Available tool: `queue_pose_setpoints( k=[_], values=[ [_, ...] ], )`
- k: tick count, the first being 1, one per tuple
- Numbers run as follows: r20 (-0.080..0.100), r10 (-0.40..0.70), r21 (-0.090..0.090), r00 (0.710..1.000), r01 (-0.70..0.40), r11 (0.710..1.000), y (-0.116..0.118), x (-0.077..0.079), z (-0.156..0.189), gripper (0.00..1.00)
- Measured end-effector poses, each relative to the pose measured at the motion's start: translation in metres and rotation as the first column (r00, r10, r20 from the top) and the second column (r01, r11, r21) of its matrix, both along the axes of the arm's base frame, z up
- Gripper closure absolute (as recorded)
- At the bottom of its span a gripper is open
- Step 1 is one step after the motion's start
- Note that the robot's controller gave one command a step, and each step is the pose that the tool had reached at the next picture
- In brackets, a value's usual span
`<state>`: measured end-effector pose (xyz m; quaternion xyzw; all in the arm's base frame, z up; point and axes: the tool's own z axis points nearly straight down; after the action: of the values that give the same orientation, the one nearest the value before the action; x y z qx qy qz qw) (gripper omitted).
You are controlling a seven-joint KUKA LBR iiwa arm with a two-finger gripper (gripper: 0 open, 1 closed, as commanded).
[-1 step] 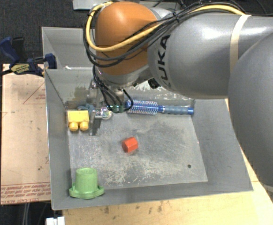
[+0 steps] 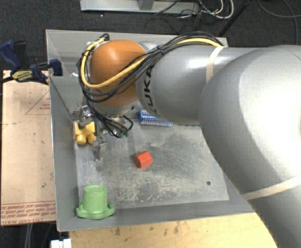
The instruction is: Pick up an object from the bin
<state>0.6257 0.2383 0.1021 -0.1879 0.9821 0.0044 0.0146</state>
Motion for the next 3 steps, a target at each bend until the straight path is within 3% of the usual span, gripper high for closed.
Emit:
queue_pose_setpoints(
  k=[1,2,3],
  values=[
    [-0.014,0.154,-0.010,0.988,-0.154,0.988,0.002,0.025,0.003,0.00],
    [-0.016,0.015,-0.005,1.000,-0.015,1.000,-0.004,0.026,0.003,0.00],
    [-0.024,0.020,-0.011,1.000,-0.021,1.000,-0.001,0.022,-0.012,0.00]
  ],
)
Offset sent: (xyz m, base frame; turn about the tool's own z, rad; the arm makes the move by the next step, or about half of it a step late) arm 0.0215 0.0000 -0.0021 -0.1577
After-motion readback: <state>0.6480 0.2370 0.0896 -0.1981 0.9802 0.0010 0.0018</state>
